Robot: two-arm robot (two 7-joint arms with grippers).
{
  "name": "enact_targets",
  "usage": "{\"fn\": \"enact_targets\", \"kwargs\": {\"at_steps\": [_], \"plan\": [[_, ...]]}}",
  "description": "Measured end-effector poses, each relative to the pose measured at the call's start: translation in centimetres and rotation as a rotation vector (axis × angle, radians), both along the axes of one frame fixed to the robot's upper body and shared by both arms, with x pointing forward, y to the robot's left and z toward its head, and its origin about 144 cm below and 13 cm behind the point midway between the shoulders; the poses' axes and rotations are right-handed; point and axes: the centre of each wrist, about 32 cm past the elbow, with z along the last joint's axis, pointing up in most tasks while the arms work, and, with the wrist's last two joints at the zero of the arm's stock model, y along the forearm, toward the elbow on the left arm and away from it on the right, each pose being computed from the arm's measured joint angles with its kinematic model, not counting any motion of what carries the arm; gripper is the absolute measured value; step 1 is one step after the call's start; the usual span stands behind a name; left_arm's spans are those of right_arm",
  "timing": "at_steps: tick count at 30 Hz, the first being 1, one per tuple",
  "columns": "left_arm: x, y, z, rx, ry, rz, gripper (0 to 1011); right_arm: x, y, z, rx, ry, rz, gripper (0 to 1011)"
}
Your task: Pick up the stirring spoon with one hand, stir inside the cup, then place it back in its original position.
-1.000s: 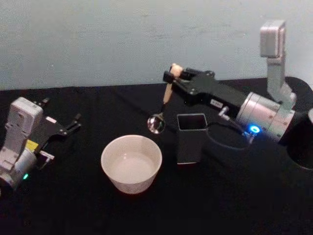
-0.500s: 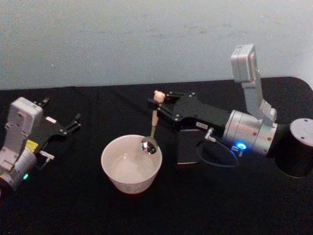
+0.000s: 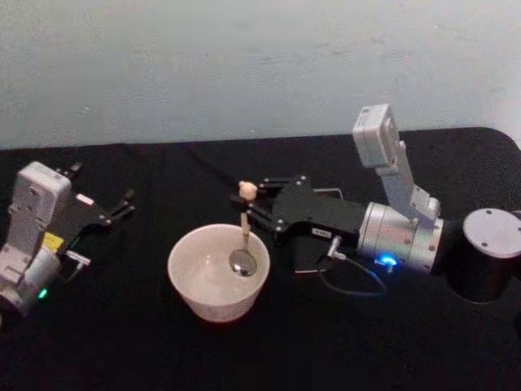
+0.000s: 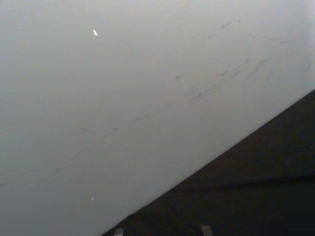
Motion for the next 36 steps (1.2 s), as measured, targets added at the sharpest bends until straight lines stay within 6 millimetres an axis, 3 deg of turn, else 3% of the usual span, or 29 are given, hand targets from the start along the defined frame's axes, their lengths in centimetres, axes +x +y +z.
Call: {"fn": "enact_targets", "kwargs": {"at_steps": [23, 36], "plan": [[0.0, 0.0, 0.0, 0.0, 0.0, 0.0, 1001, -0.6, 2.5, -0.7, -0.064, -0.044, 0.123, 211], [0.0, 0.0, 0.0, 0.0, 0.0, 0.0, 1001, 0.9, 4.7, -1.3, -0.076, -0.037, 0.085, 211]]}}
